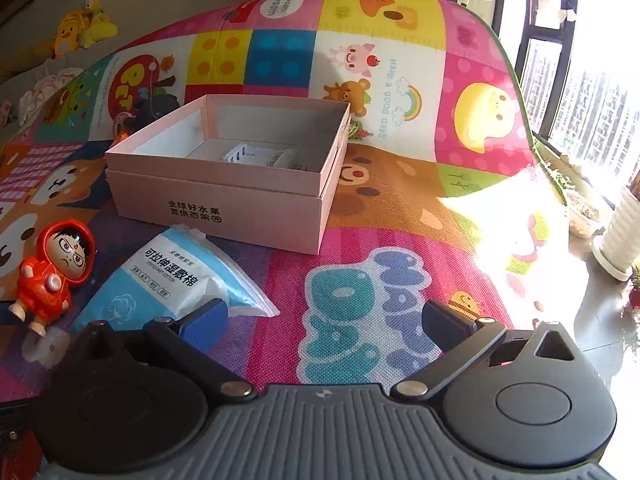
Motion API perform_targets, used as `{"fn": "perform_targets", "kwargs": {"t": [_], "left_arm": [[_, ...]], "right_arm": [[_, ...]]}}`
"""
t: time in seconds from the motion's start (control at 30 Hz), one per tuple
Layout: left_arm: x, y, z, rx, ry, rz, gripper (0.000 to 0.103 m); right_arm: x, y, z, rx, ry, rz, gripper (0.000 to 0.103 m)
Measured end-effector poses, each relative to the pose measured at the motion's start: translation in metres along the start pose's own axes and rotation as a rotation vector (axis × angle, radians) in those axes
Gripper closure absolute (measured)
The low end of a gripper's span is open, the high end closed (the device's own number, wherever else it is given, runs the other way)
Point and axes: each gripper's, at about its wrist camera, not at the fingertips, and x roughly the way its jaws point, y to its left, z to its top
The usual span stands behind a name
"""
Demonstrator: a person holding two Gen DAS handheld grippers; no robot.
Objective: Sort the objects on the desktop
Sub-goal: 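Carry the wipes pack with the right gripper while the left gripper reaches the red doll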
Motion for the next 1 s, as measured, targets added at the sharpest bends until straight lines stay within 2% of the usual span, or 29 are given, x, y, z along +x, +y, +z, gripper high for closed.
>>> {"fn": "perform_targets", "kwargs": {"t": [0.13,0.23,0.3,0.37,0.47,0.53,0.6,0.73,0.83,0.93,1.0], "left_arm": [[-0.003,0.011,0.003,-0.005,-0.005,0.114,0.001],[-0.002,0.023,0.004,-0.035,0.009,0.152,0.001],[-0.003,0.028,0.003,-0.04,0.008,0.167,0.001],[-0.003,0.031,0.002,-0.037,0.008,0.189,0.001],[-0.003,0.034,0.002,-0.032,0.005,0.235,0.0],[-0.003,0.037,0.002,-0.035,0.004,0.254,0.0],[-0.003,0.04,0.002,-0.041,0.001,0.275,0.0],[-0.004,0.046,0.002,-0.061,0.004,0.285,0.0],[-0.004,0.044,0.002,-0.059,0.009,0.27,0.0],[-0.003,0.039,0.001,-0.052,0.016,0.234,0.0],[-0.004,0.034,0.001,-0.038,0.01,0.21,0.0]], "right_arm": [[-0.018,0.007,0.005,0.029,-0.035,0.09,0.0],[-0.025,0.018,0.002,0.005,-0.011,0.208,0.0],[-0.027,0.026,-0.004,-0.029,0.007,0.253,0.0],[-0.027,0.035,-0.011,-0.086,0.01,0.231,0.0],[-0.025,0.039,-0.022,-0.169,-0.012,0.104,0.0],[-0.023,0.033,-0.024,-0.169,-0.021,0.027,0.0],[-0.024,0.026,-0.024,-0.147,-0.023,-0.003,0.0],[-0.03,0.019,-0.016,-0.074,-0.026,0.118,0.0],[-0.025,0.029,-0.006,-0.061,-0.032,0.195,0.0],[-0.011,0.047,0.006,-0.093,-0.031,0.208,0.001],[0.002,0.054,0.013,-0.098,-0.011,0.198,0.009]]}}
